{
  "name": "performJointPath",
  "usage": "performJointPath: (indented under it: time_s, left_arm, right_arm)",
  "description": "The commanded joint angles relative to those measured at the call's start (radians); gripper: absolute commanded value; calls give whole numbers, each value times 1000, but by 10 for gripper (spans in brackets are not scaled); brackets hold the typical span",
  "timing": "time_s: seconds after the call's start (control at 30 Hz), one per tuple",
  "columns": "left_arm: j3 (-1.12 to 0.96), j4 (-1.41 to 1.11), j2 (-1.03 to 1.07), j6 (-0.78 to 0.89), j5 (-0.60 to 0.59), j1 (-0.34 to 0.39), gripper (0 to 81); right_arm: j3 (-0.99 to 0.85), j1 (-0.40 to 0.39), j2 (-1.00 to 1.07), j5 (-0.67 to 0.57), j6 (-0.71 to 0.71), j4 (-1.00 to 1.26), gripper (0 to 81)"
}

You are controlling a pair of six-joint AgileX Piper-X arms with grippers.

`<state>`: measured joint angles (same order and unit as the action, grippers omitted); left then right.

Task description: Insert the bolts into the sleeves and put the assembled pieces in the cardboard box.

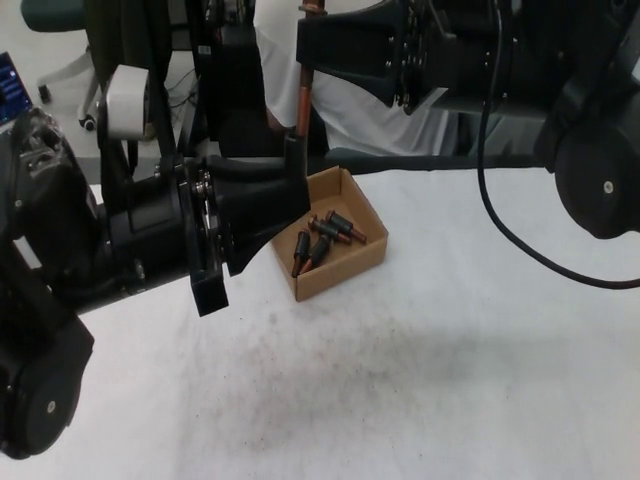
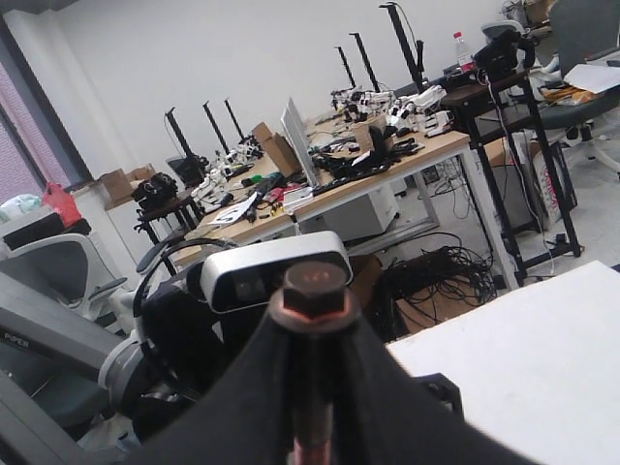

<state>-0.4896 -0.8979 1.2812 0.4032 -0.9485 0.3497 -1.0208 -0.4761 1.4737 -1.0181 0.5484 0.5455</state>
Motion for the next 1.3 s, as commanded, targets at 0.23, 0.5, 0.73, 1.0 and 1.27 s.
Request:
performJointPath:
  time_s: [0.23, 0.5, 0.73, 1.0, 1.27]
  left_arm:
    - [-11, -18, -2, 20, -11, -2, 3]
    - [-11, -18, -2, 24, -11, -2, 3]
    - [-11, -18, -2, 24, -11, -2, 3]
    - [-11, -18, -2, 24, -11, -2, 3]
    - [-11, -18, -2, 24, -11, -2, 3]
  right_arm:
    - [-4, -24, -1, -3, -94, -113, 8]
    - [5, -33, -1, -3, -104, -123, 8]
    - [5, -41, -1, -150, -123, -122, 8]
    - [5, -43, -1, -197, -94, -116, 186]
    - [5, -47, -1, -98, 13, -116, 536]
